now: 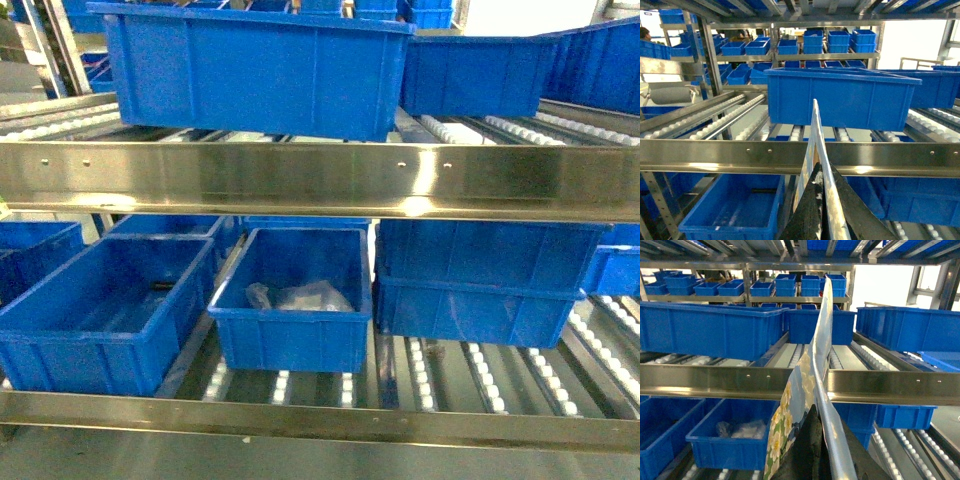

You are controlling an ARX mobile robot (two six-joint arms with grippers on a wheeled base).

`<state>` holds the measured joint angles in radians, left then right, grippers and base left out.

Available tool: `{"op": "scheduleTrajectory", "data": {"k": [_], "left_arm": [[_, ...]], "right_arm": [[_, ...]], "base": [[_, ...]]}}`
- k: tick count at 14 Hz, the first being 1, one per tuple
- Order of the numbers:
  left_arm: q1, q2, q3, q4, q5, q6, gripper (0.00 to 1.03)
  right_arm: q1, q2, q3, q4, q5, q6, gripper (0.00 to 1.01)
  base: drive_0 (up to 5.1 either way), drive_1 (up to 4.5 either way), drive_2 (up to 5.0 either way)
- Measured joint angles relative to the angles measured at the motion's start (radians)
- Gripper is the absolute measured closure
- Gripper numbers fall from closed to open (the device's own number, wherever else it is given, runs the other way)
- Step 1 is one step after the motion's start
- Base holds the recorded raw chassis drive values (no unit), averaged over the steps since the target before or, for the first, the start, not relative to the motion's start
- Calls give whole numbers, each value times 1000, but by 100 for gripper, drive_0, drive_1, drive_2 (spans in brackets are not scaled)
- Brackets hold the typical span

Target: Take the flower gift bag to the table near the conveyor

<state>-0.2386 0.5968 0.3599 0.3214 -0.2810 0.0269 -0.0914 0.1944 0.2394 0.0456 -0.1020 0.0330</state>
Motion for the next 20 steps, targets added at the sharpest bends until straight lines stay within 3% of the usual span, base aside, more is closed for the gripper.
{"op": "scheduleTrajectory", "data": {"k": [20], "left_arm": [[1, 0, 0, 1, -3, 0, 101]], "right_arm": [[0, 0, -1, 4, 0, 0, 99]], "base": [[-477, 152, 320]]}}
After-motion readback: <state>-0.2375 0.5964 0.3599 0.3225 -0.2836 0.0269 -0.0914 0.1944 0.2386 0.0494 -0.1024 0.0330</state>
